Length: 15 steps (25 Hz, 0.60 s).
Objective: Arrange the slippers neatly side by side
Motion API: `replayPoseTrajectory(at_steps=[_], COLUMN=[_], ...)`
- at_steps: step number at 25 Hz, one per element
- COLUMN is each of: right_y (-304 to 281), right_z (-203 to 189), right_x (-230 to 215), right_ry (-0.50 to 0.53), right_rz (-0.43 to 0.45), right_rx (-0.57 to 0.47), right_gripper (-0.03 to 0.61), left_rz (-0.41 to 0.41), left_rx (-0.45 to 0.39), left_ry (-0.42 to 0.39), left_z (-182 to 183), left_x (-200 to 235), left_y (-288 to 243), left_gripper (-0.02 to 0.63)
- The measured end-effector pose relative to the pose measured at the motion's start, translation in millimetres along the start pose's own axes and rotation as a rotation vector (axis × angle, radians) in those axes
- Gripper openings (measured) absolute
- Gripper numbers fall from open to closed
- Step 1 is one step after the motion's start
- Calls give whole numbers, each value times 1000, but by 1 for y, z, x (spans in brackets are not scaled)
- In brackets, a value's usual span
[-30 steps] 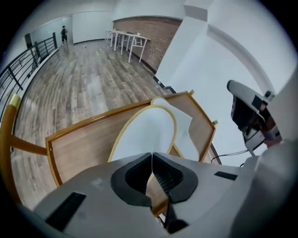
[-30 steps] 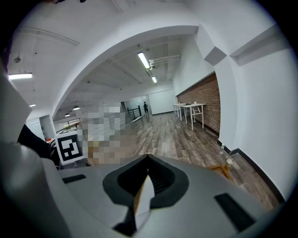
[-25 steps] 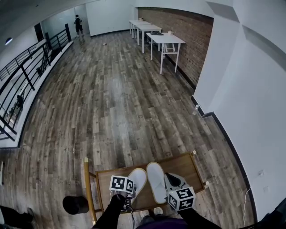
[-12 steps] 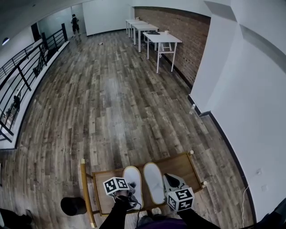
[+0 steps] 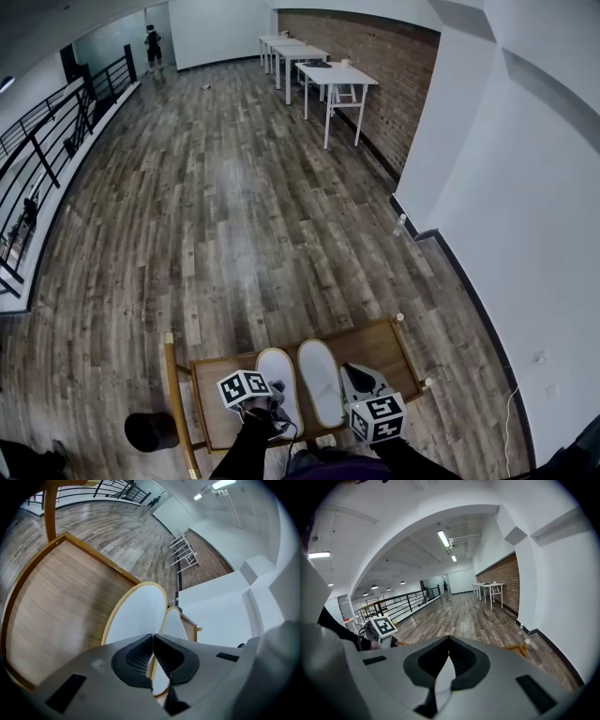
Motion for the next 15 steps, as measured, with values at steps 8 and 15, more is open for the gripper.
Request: replayPoseTrajectory(at_steps=[8, 15], right_y=[-2, -5], right_z=[-2, -1], right_x=[-1, -2], right_ry=[-2, 2], right_rz=[-8, -7], right_rx=[9, 13], right_gripper=[-2, -2], left_rz=[16, -8], left_rx=[43, 71], left_ry=[-36, -35], left_z=[5, 4], left_x=[5, 8], left_y=[-7, -9], left_gripper=[11, 11])
Point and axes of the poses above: the fingertips, and each gripper's own axes: y backward along the fingers, x to its left, z out of its top, the point moved 8 cm from there along y, backward along the fingers, and after that the axes turned 3 degrees about -z, right-handed, at the moved point
